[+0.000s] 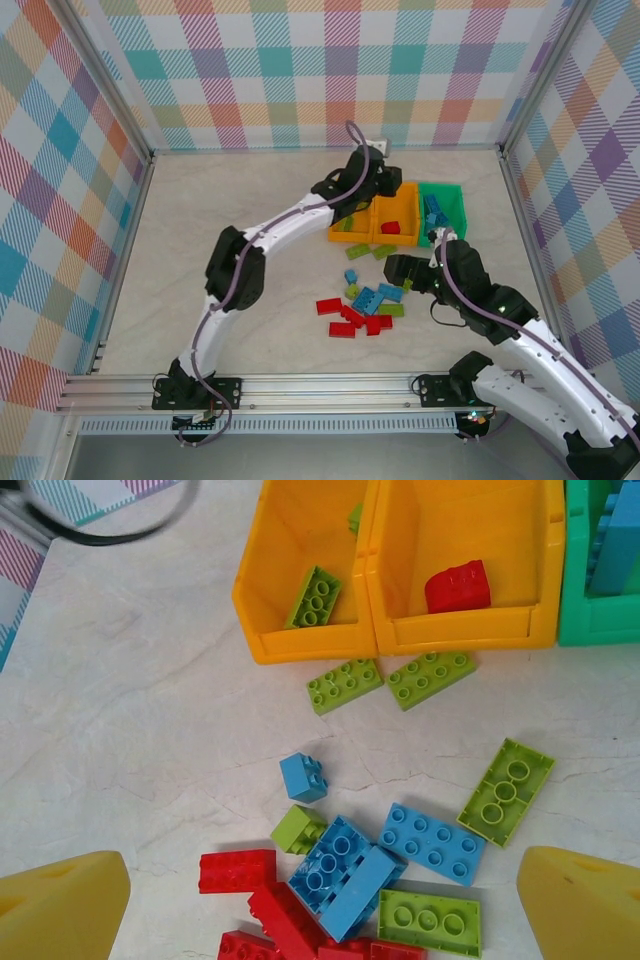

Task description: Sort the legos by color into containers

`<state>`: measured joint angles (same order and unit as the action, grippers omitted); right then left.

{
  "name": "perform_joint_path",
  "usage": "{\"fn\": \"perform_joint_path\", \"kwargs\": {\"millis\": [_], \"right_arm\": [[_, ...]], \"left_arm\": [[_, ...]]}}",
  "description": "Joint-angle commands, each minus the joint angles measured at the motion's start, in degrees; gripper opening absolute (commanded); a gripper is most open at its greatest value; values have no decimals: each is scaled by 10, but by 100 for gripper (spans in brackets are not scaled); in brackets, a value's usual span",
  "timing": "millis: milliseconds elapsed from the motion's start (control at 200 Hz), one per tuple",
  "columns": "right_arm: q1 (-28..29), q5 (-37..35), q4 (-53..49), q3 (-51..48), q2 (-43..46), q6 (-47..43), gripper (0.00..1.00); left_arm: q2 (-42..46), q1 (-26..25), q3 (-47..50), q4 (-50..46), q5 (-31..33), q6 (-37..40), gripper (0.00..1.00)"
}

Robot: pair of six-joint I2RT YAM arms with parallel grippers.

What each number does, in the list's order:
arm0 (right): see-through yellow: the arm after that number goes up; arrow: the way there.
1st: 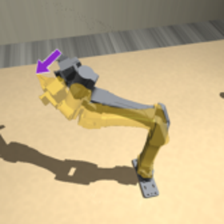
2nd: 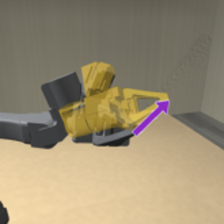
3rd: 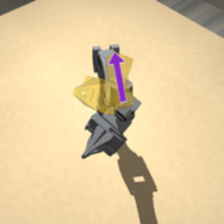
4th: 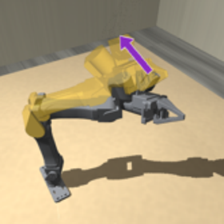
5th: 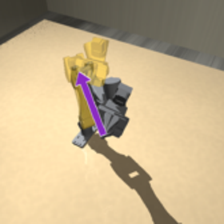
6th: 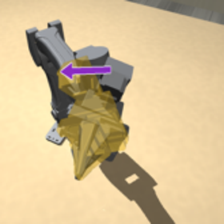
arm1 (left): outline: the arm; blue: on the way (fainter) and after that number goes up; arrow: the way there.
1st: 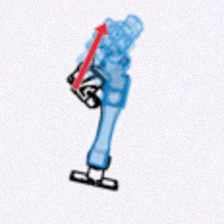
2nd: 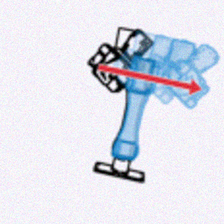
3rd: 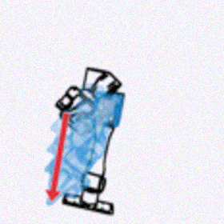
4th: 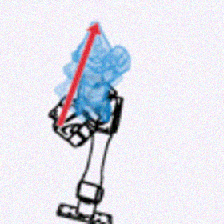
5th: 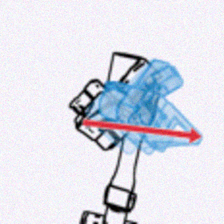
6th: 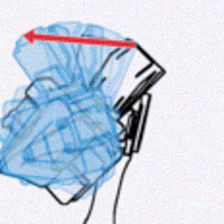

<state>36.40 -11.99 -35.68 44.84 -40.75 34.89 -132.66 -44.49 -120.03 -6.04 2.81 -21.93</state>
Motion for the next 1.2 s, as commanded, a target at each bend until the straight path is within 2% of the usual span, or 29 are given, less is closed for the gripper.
{"fn": "perform_joint_path", "kwargs": {"millis": [0, 150, 260, 355, 460, 570, 710, 835, 955, 1110, 1195], "right_arm": [[2, 4, -9, -9, 18, 16, 100], [1, 11, -29, -16, 30, 24, 100], [1, -5, -65, -13, 26, 39, 100], [2, -18, -82, -16, 25, 50, 100], [1, -36, -94, -20, 22, 55, 100], [-13, -63, -129, -18, -19, 77, 100], [-77, 13, -105, -27, -118, 67, 100], [-104, 52, -57, -27, -211, 44, 100], [-127, 86, 9, -31, -270, 41, 100], [-133, 98, 81, -17, -357, 34, 100], [-134, 67, 74, 19, -418, 25, 100]], "left_arm": [[-55, -6, -66, -24, 14, 21, 12], [-94, -15, -126, -43, 19, 30, 28], [-81, -23, -129, -47, 31, 37, 46], [-60, -33, -126, -59, 46, 50, 52], [-10, -48, -95, -65, 67, 67, 53], [91, -69, 34, -15, 89, 86, 53], [248, -97, 211, 31, 94, 113, 53], [392, -133, 363, 43, 99, 153, 53], [506, -169, 463, -4, 112, 202, 51], [605, -201, 537, -105, 188, 228, 48], [648, -206, 570, -159, 196, 242, 46]]}}
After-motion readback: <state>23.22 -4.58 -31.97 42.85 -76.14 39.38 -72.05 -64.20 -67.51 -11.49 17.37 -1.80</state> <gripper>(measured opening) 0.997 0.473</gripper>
